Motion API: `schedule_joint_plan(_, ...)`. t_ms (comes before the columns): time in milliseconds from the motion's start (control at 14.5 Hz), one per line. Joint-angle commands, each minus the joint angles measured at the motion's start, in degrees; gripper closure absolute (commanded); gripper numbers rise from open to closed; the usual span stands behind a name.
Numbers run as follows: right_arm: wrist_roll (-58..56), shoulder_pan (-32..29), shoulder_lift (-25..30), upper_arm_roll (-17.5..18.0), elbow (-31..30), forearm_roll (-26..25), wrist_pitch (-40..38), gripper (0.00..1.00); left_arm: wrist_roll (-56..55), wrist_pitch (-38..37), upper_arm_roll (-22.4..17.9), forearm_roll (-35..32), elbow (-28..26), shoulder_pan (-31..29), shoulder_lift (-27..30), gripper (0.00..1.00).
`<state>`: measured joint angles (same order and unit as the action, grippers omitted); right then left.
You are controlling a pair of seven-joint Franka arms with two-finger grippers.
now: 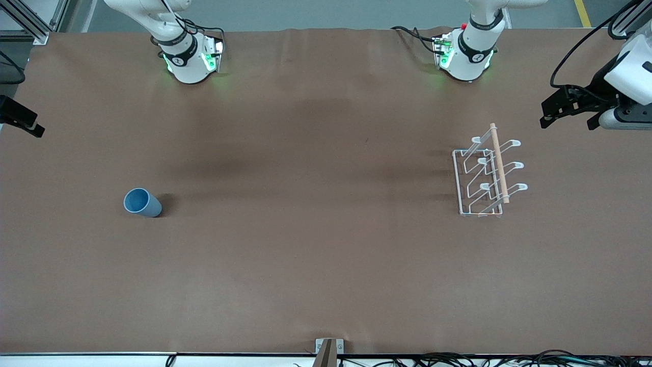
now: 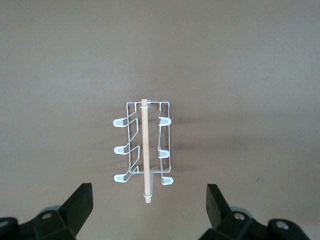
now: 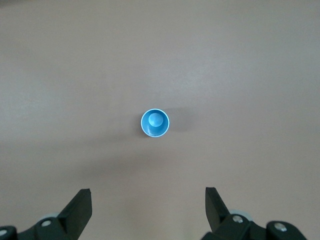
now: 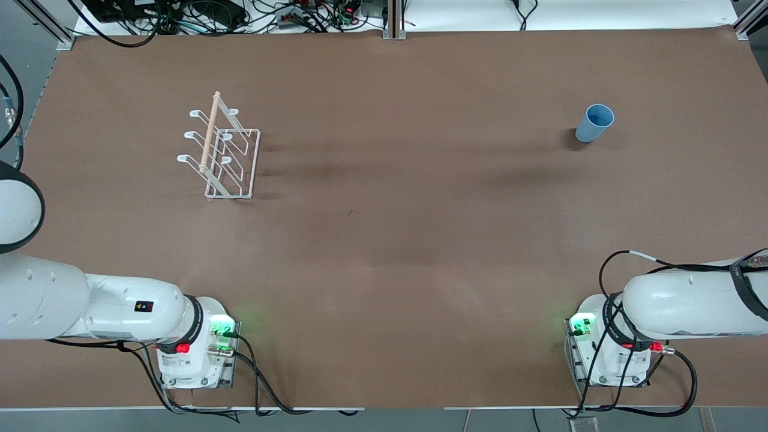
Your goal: Hang cup on cup holder
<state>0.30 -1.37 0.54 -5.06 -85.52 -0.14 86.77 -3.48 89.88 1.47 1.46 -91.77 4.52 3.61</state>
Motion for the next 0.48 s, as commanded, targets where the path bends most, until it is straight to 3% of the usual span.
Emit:
schedule_joint_plan(0,-0.7,-0.5,-0.1,0.4,0.8,0.6,-0.7,0.0,-0.2,-0.4,0.1,-1.2,-0.2,0.4,0.4,0.0)
schedule_joint_plan(415,-0.7,-0.2,-0.1,0.6,0.8,0.6,-0.7,0.0,-0.1,-0.4,0.0,-1.0,0.1,-0.1,0.3,0.0)
